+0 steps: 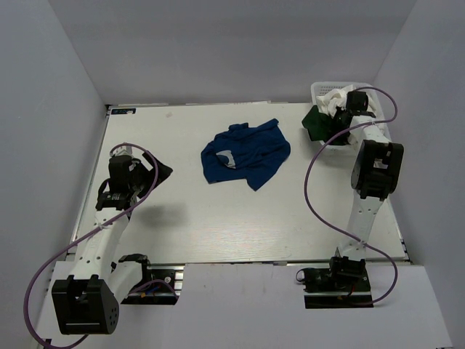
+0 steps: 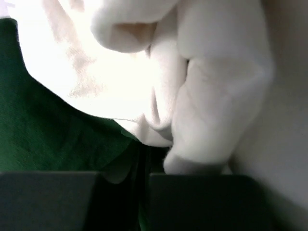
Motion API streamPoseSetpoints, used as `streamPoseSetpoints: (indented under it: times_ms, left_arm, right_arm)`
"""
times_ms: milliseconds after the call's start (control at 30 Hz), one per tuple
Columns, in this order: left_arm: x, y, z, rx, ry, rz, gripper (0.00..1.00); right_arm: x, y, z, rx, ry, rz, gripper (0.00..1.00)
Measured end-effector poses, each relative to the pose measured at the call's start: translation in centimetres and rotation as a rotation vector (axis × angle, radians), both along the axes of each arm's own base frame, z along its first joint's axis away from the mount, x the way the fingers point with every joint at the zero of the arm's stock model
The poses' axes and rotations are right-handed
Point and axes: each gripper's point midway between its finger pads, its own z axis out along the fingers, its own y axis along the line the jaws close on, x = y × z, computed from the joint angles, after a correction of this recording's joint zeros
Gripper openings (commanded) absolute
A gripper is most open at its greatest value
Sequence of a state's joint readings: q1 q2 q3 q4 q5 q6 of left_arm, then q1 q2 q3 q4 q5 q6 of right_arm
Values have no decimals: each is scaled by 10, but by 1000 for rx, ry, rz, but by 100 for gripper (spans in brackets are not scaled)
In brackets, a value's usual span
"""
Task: Fold and stack the t-shirts
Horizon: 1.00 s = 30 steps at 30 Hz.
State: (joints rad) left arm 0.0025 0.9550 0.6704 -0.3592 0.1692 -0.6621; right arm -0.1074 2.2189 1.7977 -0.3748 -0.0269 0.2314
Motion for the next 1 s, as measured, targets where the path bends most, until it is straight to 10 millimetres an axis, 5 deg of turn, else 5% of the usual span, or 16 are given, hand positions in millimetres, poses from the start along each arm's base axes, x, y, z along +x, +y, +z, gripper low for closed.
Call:
streamPoseSetpoints:
  times_ms: [200, 333, 633, 733, 867, 1000]
  left_arm:
    - [-1, 1, -2, 5, 8, 7, 99]
    - [-1, 3, -2, 9, 8, 14, 99]
    - [0, 4, -3, 14, 10, 20, 99]
    - [0, 4, -4, 14, 15, 20, 99]
    - [0, 4, -5, 14, 16, 20, 99]
    - [1, 4, -9, 14, 33, 20, 99]
  right_arm:
    - [9, -9, 6, -6, -39, -114, 0]
    - [8, -26, 31, -112, -85, -221, 0]
    - [-5, -74, 194, -317, -437, -379, 0]
    - [-11, -85, 230, -364, -512, -419, 0]
    - [-6, -93, 237, -405, -520, -426, 0]
    - [19, -98, 217, -415, -480, -423, 0]
